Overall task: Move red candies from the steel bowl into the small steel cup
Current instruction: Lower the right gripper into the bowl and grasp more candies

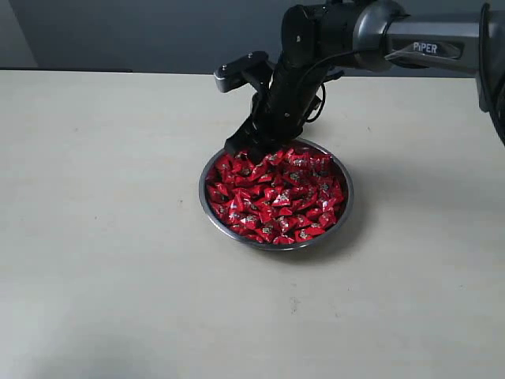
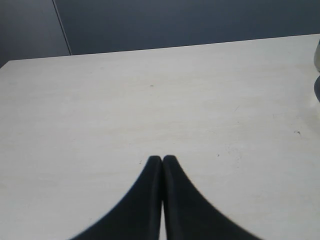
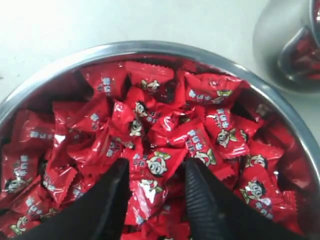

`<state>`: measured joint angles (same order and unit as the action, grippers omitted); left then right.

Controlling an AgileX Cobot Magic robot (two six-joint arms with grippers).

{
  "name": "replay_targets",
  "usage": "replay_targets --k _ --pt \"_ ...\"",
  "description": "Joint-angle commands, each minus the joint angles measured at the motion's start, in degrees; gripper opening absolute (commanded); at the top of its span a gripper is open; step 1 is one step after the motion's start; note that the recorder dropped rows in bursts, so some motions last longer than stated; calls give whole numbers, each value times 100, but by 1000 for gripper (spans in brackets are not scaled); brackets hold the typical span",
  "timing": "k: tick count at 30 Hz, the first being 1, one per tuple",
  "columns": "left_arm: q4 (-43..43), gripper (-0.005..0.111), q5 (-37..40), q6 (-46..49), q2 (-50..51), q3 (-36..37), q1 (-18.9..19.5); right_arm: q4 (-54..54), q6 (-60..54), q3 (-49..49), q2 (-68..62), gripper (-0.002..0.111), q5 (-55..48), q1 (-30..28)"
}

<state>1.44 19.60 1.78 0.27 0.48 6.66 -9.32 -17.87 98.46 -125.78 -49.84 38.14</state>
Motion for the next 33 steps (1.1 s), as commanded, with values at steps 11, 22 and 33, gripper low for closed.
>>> replay_targets --k 11,22,33 --pt "11 0 -31 -9 -27 -48 -46 52 -182 -27 -295 37 -74 -3" --pt "11 0 -31 -9 -27 -48 -46 302 -147 -27 -99 0 -208 -3" --pt "11 0 -31 -9 -27 -48 -46 404 -43 -27 538 0 -425 -3"
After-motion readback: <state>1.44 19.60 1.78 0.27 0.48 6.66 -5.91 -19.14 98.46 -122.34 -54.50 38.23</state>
